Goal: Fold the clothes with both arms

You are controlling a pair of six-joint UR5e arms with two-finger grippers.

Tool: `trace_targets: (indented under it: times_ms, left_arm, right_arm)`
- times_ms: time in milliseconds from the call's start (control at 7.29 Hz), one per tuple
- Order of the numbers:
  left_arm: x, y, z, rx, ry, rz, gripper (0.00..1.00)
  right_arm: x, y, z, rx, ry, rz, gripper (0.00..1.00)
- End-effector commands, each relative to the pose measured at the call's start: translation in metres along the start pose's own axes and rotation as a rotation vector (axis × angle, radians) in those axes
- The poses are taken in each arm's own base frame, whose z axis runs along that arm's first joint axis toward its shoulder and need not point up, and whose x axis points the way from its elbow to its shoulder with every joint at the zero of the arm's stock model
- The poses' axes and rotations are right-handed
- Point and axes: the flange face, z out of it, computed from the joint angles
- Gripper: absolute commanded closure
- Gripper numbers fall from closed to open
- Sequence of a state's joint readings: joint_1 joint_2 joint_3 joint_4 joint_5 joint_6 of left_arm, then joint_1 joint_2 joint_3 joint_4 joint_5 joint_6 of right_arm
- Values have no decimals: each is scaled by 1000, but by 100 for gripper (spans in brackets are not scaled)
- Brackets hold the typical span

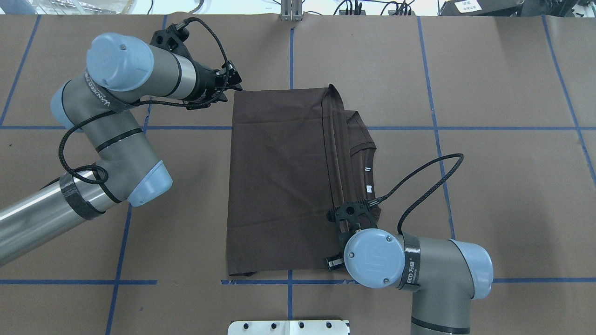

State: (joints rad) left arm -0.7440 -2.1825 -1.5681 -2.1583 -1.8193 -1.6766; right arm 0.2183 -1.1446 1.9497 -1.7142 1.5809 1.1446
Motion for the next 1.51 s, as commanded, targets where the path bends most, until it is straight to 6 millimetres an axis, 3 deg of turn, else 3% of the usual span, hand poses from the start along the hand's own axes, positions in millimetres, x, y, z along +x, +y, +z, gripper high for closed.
trace_targets:
  times_ms: [0, 412, 549, 686, 823, 960, 1098, 1372]
  left_arm:
    - [3, 2, -4, -3, 10, 3, 50]
    - [4, 3, -8, -3, 16, 4, 50]
    - [4, 3, -8, -3, 16, 4, 50]
    - [3, 2, -9, -2, 16, 7, 50]
    - [6, 3, -13, -4, 25, 9, 50]
    - [7, 4, -15, -8, 29, 10, 50]
    - [9, 5, -18, -10, 36, 12, 50]
    - [12, 6, -22, -9, 44, 14, 50]
  right_arm:
    - [9, -22, 20, 6, 48, -32, 0]
    - [28, -34, 27, -3, 72, -32, 0]
    - [62, -20, 35, -21, 103, -72, 0]
    - [100, 4, 19, -28, 102, -75, 0]
    - [93, 8, 14, -42, 85, -64, 0]
    - [70, -5, 7, -24, 58, -37, 0]
    - [45, -15, 5, -11, 32, 107, 0]
    - [25, -18, 9, -5, -6, 486, 0]
